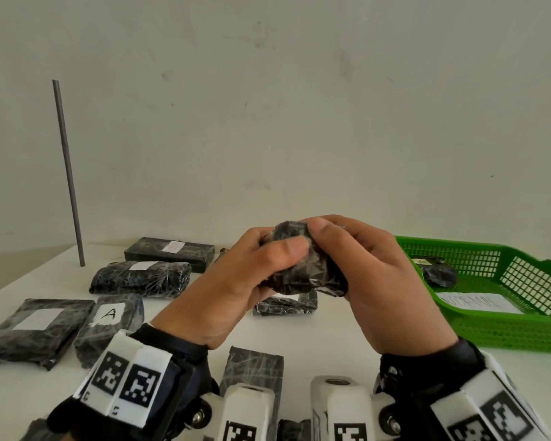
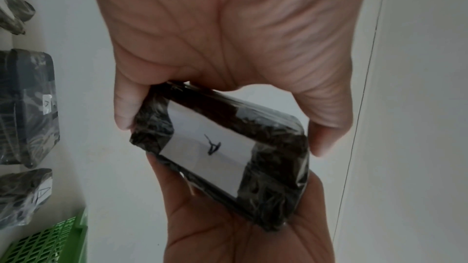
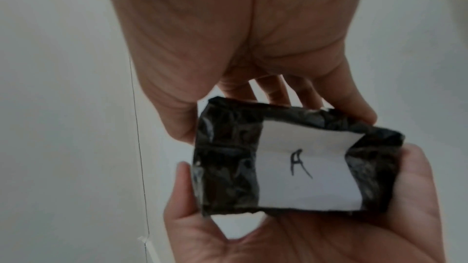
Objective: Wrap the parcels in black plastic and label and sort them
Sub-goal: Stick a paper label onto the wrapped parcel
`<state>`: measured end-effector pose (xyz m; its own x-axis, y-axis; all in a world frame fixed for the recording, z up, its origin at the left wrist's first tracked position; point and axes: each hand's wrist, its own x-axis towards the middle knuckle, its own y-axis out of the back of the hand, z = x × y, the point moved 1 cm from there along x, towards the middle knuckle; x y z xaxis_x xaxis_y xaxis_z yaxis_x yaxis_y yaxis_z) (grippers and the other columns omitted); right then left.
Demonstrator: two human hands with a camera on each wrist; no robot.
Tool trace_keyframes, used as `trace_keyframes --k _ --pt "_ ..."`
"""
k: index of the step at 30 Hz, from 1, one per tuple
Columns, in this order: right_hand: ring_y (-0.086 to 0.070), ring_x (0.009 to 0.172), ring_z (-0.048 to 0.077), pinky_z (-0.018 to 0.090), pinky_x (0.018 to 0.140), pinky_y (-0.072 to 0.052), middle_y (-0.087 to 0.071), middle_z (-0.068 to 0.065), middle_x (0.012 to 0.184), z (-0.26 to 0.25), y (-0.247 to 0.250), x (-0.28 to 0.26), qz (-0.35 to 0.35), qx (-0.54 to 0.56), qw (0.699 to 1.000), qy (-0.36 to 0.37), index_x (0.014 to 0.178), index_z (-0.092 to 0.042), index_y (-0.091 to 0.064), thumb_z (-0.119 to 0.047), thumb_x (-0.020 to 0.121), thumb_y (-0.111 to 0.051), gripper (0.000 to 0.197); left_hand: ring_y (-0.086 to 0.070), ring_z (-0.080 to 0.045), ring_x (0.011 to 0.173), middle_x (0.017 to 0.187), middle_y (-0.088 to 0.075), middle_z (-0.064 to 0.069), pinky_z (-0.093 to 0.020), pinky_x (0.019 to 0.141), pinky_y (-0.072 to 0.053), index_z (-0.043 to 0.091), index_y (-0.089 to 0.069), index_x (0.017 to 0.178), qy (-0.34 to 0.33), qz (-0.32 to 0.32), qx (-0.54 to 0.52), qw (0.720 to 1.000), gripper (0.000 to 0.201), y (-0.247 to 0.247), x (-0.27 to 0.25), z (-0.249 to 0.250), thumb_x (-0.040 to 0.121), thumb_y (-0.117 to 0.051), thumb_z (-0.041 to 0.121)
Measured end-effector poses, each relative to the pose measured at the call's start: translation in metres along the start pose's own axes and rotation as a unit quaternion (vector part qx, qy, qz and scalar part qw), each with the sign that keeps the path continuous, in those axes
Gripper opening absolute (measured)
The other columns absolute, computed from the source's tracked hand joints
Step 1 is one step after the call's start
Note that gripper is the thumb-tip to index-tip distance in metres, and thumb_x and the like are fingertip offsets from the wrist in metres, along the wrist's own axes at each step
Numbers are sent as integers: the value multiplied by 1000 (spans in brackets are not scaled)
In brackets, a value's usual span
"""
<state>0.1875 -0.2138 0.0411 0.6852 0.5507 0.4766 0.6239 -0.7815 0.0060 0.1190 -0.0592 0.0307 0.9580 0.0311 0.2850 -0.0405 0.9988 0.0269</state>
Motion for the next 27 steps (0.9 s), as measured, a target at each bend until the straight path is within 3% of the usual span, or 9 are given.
trace_keyframes --k 3,5,7,9,12,17,22,25,27 --pt "-70 108 46 61 96 -54 -74 27 109 2 2 0 -13 10 1000 -4 109 -4 -77 -40 92 -59 44 -64 -30 126 125 -72 -14 -52 116 -44 24 -75 118 2 4 -14 1000 63 4 1 -2 67 -71 61" --pt "-66 108 50 65 95 -52 -74 27 108 3 2 0 -12 12 1000 1 109 -6 -78 -40 89 -58 43 -59 -34 130 131 -68 -18 -49 116 -45 23 -75 115 -1 -1 -23 1000 69 5 2 -1 62 -80 67" --pt "-67 106 49 63 91 -53 -74 26 108 3 2 0 -14 16 1000 5 109 -8 -78 -42 86 -59 45 -64 -31 126 128 -70 -15 -44 114 -49 23 -76 117 -8 -20 -17 1000 61 5 1 1 72 -73 64" --pt "-69 109 45 61 96 -53 -76 23 111 4 2 -1 -35 25 999 3 113 -8 -77 -40 85 -60 46 -70 -17 113 115 -77 -5 -33 102 -57 30 -81 108 -15 -36 -15 999 47 6 -1 3 75 -63 59" --pt "-67 114 47 68 104 -48 -76 21 115 2 2 -1 -55 10 998 1 120 -10 -75 -38 86 -62 46 -72 -13 106 108 -78 -1 -25 87 -60 31 -83 94 -11 -12 -68 998 49 8 -1 2 56 -85 61" --pt "-71 116 34 51 102 -55 -76 13 121 2 3 -3 -82 -6 997 1 124 -13 -72 -35 84 -69 45 -68 -13 97 100 -70 -3 -30 94 -58 30 -81 81 -12 -13 -63 998 38 5 -3 5 63 -67 60" --pt "-70 119 30 49 105 -54 -77 9 120 0 5 -2 -84 -25 996 16 122 -16 -73 -35 82 -73 44 -72 -4 95 95 -77 7 -20 85 -59 32 -83 87 -39 -51 -68 996 50 3 -5 8 55 -86 72" --pt "-72 115 26 41 97 -57 -78 6 117 -1 5 -3 -86 -32 996 21 118 -19 -75 -35 80 -76 41 -71 -4 87 85 -74 7 -18 80 -59 31 -80 73 -36 -49 -74 995 32 3 -3 8 55 -87 56" --pt "-72 114 25 40 97 -58 -78 4 117 -2 5 -4 -87 -44 995 24 118 -19 -74 -35 80 -76 41 -70 -2 84 82 -74 11 -20 82 -59 33 -79 71 -40 -51 -86 994 35 2 -4 8 51 -90 59"
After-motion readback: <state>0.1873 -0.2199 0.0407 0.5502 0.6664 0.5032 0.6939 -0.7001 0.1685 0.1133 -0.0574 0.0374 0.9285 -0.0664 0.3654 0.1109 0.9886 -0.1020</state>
